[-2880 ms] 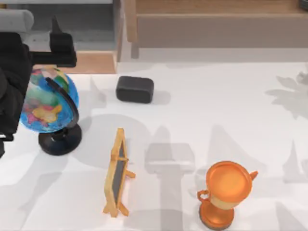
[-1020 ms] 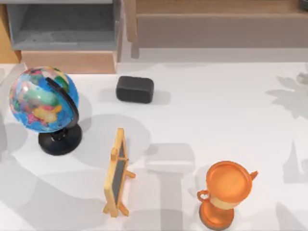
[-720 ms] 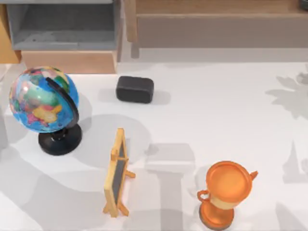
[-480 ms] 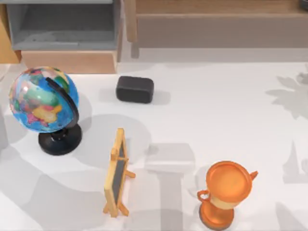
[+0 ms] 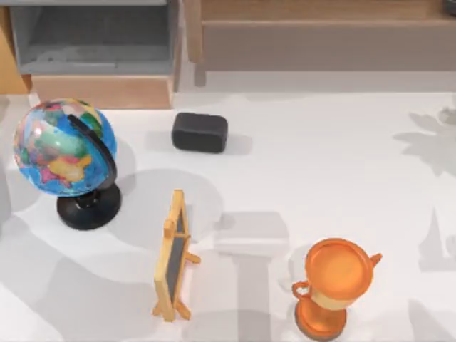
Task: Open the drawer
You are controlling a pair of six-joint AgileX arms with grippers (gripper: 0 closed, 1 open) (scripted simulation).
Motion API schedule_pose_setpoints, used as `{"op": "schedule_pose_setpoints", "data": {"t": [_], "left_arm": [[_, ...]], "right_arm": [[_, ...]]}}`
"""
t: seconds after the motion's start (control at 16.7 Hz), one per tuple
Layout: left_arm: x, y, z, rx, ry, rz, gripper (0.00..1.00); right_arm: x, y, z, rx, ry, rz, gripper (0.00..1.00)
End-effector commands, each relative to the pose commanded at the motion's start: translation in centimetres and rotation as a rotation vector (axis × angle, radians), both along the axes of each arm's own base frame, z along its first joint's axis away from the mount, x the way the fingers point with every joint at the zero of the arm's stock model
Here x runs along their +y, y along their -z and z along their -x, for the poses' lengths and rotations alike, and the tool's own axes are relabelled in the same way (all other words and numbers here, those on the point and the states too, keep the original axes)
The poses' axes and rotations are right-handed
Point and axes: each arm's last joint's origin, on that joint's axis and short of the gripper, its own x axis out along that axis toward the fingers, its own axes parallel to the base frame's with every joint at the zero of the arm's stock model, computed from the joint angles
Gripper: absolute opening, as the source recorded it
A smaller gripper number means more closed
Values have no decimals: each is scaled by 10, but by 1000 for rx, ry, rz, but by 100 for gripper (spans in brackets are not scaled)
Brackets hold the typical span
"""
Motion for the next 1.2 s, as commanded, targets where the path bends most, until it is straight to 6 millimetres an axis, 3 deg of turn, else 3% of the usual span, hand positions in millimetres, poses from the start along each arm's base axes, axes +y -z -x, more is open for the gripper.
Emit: {"op": "schedule_pose_setpoints", "data": {"t": [0.24, 0.3, 0.84, 1.2], "left_arm": [[0, 0, 0, 0, 0, 0, 2], [0, 0, 0, 0, 0, 0, 0], [2, 5, 2, 17, -4, 13, 0], [2, 7, 42, 25, -2, 18, 0]], "right_arm": [[0, 0, 0, 0, 0, 0, 100], [0, 0, 0, 0, 0, 0, 100], [0, 0, 0, 0, 0, 0, 100], [0, 0, 0, 0, 0, 0, 100]]}}
